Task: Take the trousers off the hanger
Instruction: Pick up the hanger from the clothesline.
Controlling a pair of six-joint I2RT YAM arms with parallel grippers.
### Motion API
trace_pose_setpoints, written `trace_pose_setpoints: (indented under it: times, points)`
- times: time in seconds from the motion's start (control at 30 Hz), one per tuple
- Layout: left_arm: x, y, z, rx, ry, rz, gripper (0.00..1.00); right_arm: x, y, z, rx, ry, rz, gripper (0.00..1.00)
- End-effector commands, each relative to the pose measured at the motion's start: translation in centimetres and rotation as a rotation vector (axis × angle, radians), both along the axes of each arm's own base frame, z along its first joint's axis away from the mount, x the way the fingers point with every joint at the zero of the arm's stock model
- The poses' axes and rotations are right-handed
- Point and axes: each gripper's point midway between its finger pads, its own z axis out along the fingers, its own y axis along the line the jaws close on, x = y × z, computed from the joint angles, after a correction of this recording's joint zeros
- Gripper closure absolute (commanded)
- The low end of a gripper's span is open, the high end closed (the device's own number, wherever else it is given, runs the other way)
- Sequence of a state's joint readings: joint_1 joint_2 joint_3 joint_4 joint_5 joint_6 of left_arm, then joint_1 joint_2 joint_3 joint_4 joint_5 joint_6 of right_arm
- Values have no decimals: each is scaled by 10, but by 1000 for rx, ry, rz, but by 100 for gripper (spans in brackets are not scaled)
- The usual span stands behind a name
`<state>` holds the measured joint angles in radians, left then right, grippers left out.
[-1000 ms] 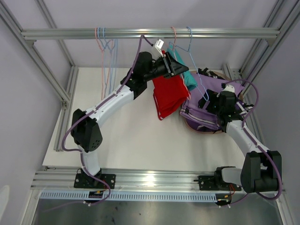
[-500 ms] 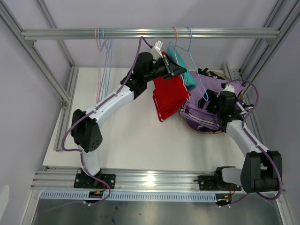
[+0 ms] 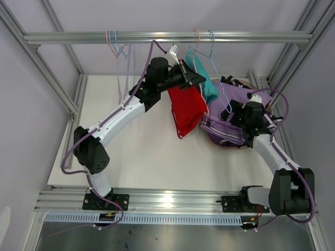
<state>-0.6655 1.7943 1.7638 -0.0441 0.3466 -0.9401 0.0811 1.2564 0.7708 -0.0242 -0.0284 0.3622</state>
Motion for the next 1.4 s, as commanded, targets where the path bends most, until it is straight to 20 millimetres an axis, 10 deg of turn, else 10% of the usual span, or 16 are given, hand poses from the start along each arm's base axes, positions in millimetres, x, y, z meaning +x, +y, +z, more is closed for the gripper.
trace_pose_setpoints:
  times: [0.0,0.33,0.63,0.83,1.37]
  points:
    - [-46,22,122,-166,-283,-32,100,-12,22,-10,67,62,87,1]
    - [-58,40,176,-170,-387,3,100,-13,23,-9,65,64,93,1]
    - [-73,61,179,-88,-433,33,100,-14,22,-6,59,59,99,1]
    - [-88,88,156,-29,-422,63,100,-21,20,22,20,-11,101,1]
    - [-97,156,14,162,-257,189,100,-48,24,84,-54,-159,42,1]
